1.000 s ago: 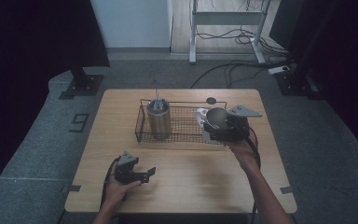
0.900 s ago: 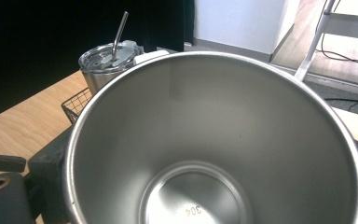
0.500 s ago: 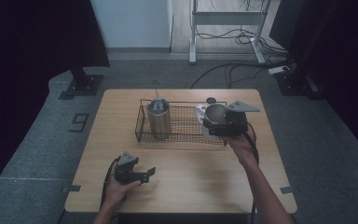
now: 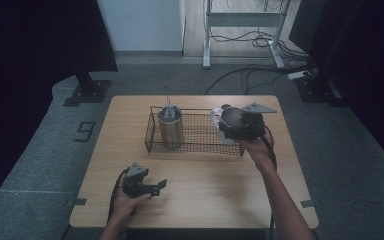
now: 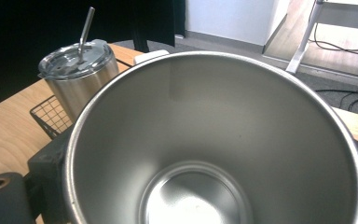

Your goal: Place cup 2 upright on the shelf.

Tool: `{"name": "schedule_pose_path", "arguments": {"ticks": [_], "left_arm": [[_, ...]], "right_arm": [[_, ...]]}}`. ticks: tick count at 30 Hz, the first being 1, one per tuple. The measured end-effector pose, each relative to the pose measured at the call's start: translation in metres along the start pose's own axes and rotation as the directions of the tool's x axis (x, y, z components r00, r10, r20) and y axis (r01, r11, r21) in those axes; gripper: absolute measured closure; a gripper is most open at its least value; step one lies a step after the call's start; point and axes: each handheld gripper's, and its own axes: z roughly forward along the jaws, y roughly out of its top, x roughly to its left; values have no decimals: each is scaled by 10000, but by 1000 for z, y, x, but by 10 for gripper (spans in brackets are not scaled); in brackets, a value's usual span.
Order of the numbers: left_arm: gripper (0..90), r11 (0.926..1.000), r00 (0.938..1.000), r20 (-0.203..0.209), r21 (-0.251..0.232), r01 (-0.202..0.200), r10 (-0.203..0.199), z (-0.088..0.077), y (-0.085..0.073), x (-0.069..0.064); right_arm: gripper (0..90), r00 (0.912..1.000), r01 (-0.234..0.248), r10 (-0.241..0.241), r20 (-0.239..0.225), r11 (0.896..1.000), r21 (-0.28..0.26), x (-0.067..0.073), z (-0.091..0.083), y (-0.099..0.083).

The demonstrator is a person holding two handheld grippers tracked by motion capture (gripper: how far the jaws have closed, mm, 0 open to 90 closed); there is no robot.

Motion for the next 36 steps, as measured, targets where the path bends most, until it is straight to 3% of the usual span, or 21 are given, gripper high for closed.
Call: {"name": "schedule_pose_path", "arguments": {"ticks": [17,36], "left_arm": [[87,10000,10000,20,49,-10,10,1,0,0],[88,10000,10000,17,84,11,-11,0,-1,2]], "right_arm": [[64,9992,-323,320,237,9994,144,-19,17,-1],[64,9989,-339,324,331,9984,445,-23,38,2]]}}
